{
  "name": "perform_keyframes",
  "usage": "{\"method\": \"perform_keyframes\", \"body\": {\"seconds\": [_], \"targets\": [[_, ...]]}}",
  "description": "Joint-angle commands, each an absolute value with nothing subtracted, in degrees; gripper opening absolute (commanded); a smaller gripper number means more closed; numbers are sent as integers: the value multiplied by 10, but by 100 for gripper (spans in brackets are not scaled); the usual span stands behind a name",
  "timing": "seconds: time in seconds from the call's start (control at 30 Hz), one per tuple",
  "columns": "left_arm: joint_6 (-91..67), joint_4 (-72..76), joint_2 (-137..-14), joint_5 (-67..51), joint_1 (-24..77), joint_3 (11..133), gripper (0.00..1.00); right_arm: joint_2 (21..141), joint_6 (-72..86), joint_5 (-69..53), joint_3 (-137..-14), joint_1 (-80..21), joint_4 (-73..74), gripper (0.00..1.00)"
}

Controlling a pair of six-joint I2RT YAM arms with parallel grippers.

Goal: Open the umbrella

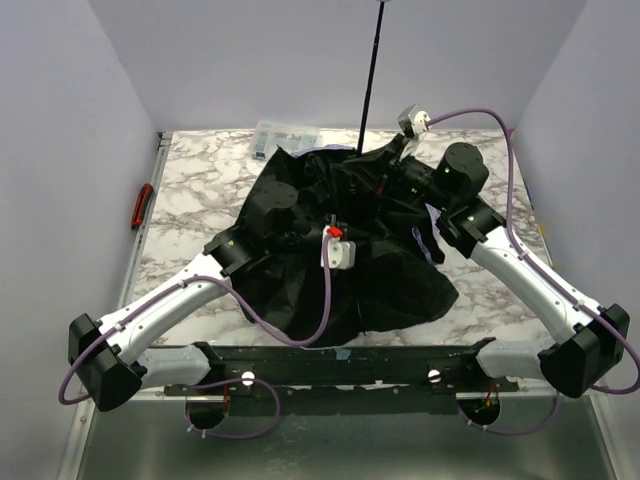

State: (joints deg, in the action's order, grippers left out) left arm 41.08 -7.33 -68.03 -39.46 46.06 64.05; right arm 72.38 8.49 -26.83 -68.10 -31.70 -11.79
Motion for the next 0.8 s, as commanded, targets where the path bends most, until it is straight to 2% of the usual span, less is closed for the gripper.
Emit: {"method": "perform_keyframes", "body": {"seconds": [0.0,0.13,0.43,0.77], "targets": [[475,-147,-659,-407,489,607,20,742,105,-149,-722,-320,-141,0],[482,-147,-642,-390,488,596,20,747,104,-131,-727,-321,-136,1],[390,-3,-655,-265,476,649,24,737,81,-94,-707,-347,-109,1],[437,-8,-737,-149,494,703,23,739,53,-30,-708,-386,-114,1]]}}
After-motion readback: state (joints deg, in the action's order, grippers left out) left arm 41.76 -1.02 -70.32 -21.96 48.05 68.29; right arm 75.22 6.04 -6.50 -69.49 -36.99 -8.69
